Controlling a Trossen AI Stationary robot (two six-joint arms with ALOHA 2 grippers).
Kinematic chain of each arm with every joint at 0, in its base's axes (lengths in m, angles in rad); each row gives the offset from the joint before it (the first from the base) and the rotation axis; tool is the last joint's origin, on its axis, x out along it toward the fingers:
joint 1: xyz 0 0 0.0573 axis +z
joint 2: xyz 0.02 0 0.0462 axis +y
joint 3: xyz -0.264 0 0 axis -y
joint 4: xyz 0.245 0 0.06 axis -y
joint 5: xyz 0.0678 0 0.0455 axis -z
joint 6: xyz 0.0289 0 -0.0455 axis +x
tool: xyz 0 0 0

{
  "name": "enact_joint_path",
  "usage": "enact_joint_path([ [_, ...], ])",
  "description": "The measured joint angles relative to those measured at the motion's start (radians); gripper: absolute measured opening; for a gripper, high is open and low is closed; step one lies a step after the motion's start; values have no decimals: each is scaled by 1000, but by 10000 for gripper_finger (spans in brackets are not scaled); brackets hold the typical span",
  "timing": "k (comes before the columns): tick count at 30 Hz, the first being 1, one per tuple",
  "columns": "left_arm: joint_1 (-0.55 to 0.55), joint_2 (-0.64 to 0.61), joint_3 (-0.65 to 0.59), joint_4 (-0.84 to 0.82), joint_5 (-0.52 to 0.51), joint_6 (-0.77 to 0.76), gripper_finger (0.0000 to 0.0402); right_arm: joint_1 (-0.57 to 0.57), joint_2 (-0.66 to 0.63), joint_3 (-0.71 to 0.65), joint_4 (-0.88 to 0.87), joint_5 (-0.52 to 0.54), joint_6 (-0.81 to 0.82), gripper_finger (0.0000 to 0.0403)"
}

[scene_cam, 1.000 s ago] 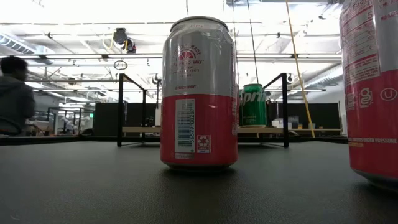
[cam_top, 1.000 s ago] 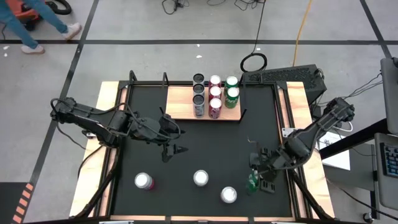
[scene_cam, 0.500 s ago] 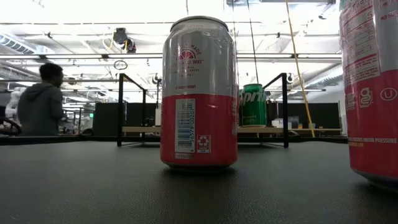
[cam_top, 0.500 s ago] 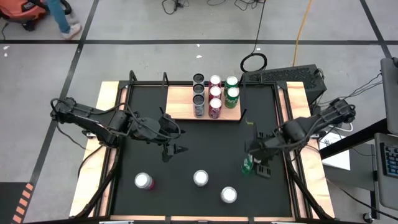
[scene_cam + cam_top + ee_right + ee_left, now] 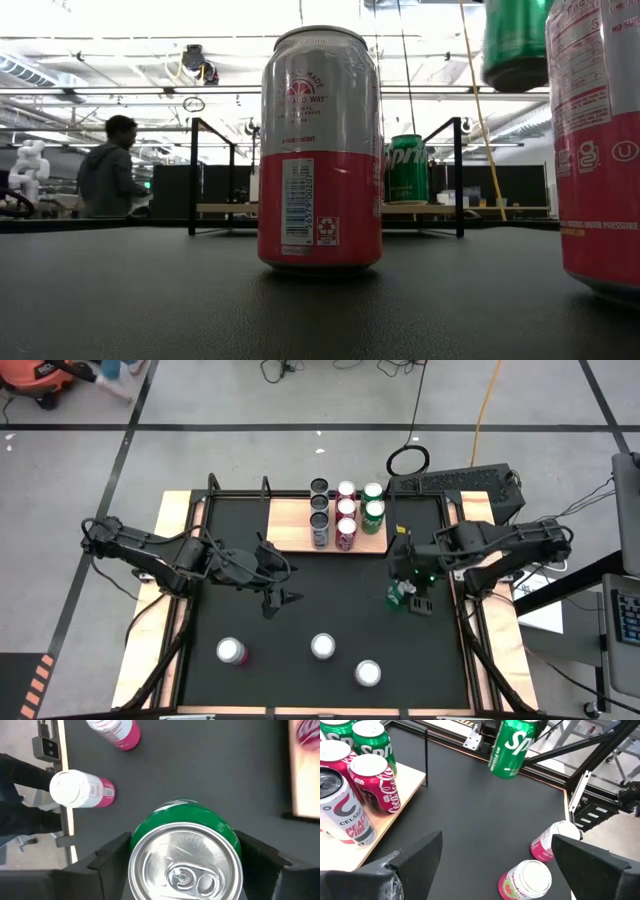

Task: Place canned beverage on shelf
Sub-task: Put the green soda can on the shelf

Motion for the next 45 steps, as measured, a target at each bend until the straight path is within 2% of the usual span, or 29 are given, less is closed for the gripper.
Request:
enact_joint_path([
  [8,1,0,0,0,-18,-1,374,-110,131,154,-94,6,-224,272],
  [13,1,0,0,0,-29,-26,374,-160,184,210,-116,32,-302,272],
  [32,1,0,0,0,-39,-26,374,-347,219,228,-116,58,-612,272],
  [45,1,0,0,0,-92,-28,374,-430,344,265,-92,81,-719,272],
])
